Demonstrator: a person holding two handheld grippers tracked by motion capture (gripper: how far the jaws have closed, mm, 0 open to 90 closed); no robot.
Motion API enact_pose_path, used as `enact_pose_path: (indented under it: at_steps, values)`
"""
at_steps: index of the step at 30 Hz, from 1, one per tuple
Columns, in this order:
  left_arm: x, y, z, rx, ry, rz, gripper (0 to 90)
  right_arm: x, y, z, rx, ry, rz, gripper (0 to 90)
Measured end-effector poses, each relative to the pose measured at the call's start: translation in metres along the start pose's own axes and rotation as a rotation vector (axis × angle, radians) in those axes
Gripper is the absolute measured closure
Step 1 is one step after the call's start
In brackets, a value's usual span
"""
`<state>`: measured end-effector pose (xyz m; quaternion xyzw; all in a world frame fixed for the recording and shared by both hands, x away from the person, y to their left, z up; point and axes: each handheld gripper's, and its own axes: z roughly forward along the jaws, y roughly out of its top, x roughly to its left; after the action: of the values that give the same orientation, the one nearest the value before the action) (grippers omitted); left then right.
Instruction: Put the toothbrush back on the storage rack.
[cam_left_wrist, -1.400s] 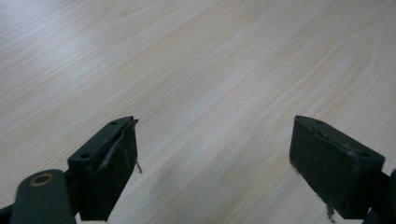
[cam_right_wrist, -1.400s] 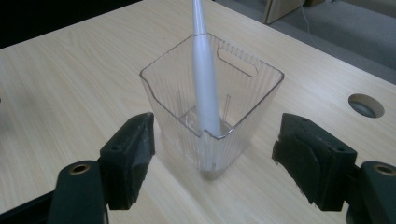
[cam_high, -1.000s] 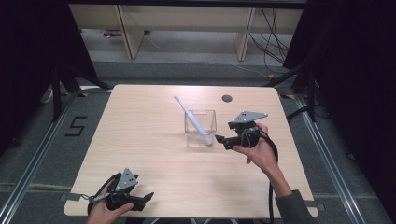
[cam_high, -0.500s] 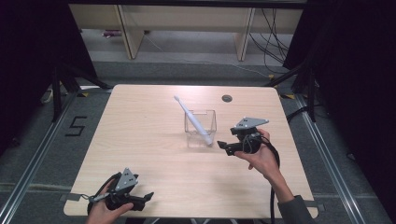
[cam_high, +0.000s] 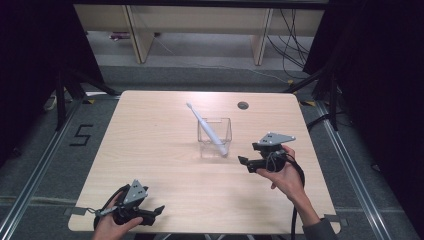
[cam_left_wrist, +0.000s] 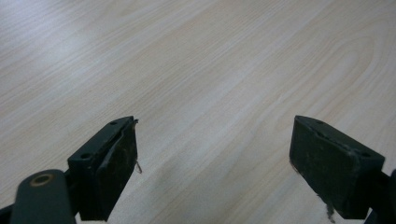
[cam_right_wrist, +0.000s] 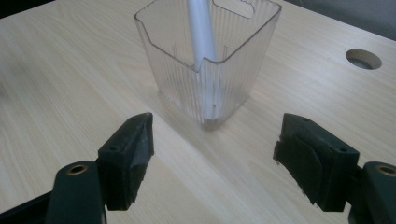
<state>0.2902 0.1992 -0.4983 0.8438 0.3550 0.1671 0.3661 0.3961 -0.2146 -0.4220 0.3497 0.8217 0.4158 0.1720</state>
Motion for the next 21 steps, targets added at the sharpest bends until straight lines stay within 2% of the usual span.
enact_pose_path:
  at_steps: [3, 4, 5, 7, 8, 10, 15, 16, 20, 21]
  values:
    - [0.0, 0.0, 0.0, -0.002, 0.001, -0.002, 14.9, 0.001, -0.005, -0.003, 0.003, 0.0, 0.032, 27.3]
    - [0.0, 0.0, 0.0, -0.002, 0.001, -0.003, 14.9, 0.0, -0.007, -0.003, 0.003, 0.0, 0.02, 27.3]
    - [0.0, 0.0, 0.0, -0.002, 0.001, -0.003, 14.9, 0.002, -0.009, -0.004, 0.005, -0.008, 0.048, 27.2]
    - [0.0, 0.0, 0.0, -0.001, 0.0, -0.002, 14.9, 0.001, -0.013, -0.003, 0.013, 0.002, 0.019, 26.9]
    - [0.0, 0.0, 0.0, -0.002, 0.0, -0.003, 14.8, 0.004, -0.016, -0.003, 0.02, 0.0, 0.047, 26.9]
    - [0.0, 0.0, 0.0, -0.002, 0.0, -0.002, 14.9, 0.003, -0.019, -0.003, 0.019, -0.003, 0.018, 26.6]
    - [0.0, 0.0, 0.0, -0.004, -0.001, -0.004, 14.9, 0.008, -0.027, -0.001, 0.033, 0.005, 0.048, 26.0]
    - [0.0, 0.0, 0.0, -0.005, -0.001, -0.005, 14.9, 0.006, -0.028, 0.0, 0.039, 0.012, 0.033, 25.8]
    - [0.0, 0.0, 0.0, -0.001, 0.001, -0.001, 14.8, 0.009, -0.035, 0.002, 0.044, 0.009, 0.04, 24.8]
    - [0.0, 0.0, 0.0, -0.001, 0.001, -0.001, 14.9, 0.009, -0.036, 0.002, 0.052, 0.019, 0.025, 24.6]
